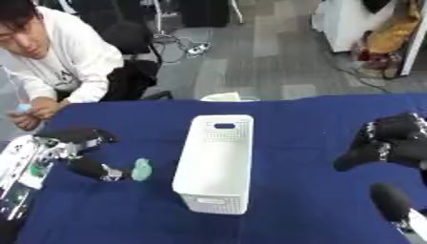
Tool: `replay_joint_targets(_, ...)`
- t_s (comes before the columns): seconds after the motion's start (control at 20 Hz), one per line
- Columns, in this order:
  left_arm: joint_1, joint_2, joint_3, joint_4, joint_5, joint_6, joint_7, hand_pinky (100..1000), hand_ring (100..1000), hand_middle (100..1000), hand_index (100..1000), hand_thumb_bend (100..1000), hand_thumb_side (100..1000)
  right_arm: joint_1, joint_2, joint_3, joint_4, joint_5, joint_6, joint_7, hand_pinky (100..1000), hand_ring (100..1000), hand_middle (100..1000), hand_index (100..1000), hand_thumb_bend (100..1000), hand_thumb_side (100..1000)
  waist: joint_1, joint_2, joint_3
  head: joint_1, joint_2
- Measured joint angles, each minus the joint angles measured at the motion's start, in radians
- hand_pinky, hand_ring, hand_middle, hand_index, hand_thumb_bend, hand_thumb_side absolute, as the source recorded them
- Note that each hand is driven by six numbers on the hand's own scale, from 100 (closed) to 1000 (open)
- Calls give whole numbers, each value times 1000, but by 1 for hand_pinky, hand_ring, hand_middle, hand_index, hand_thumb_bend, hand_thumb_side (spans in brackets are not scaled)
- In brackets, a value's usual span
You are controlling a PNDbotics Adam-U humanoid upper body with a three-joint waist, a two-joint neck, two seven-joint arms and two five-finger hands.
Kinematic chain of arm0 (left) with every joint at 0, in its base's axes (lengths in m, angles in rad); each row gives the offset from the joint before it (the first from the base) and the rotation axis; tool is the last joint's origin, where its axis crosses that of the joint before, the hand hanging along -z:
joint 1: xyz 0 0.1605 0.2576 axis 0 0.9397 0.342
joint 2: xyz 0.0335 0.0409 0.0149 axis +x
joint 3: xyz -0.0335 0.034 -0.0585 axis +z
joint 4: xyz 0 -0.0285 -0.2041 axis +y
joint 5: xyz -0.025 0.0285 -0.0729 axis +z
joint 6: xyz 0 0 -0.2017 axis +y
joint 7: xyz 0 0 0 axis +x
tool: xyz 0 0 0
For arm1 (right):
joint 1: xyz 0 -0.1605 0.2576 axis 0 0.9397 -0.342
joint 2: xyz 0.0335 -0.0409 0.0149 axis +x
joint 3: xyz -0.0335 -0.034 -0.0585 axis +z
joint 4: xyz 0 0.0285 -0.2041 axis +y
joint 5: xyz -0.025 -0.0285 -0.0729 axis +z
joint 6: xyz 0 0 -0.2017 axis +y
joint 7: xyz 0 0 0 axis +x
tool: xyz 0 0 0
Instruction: Pick up objects on the table and place them in the box.
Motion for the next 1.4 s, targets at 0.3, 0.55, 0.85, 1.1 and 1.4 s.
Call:
replay_joint_targets(0.3, -26, 26, -18, 118, -63, -12, -10, 690, 780, 911, 976, 1000, 712, 0, 0, 0, 0, -2, 3, 3, 130, 438, 449, 651, 100, 1000, 0, -2, -1, 0, 0)
replay_joint_targets(0.55, -39, 23, -17, 158, -39, -17, 31, 670, 772, 908, 985, 1000, 677, 0, 0, 0, 0, -5, 4, 4, 129, 438, 447, 649, 100, 1000, 0, -2, -1, 0, 5)
replay_joint_targets(0.85, -60, 4, -29, 215, 64, -31, 162, 652, 766, 906, 982, 1000, 684, 0, 0, 0, 0, -10, 5, 5, 129, 437, 446, 648, 100, 1000, 0, -2, -2, 1, 10)
replay_joint_targets(1.1, -87, -13, -43, 297, 119, -57, 202, 624, 742, 875, 965, 1000, 636, 0, 0, 0, 0, -11, 7, 7, 129, 436, 444, 646, 100, 1000, 0, -2, -6, 9, 10)
replay_joint_targets(1.4, -117, -31, -48, 376, 166, -94, 295, 590, 718, 852, 944, 1000, 528, 0, 0, 0, 0, -12, 9, 9, 129, 435, 440, 643, 100, 1000, 0, -3, -8, 10, 18)
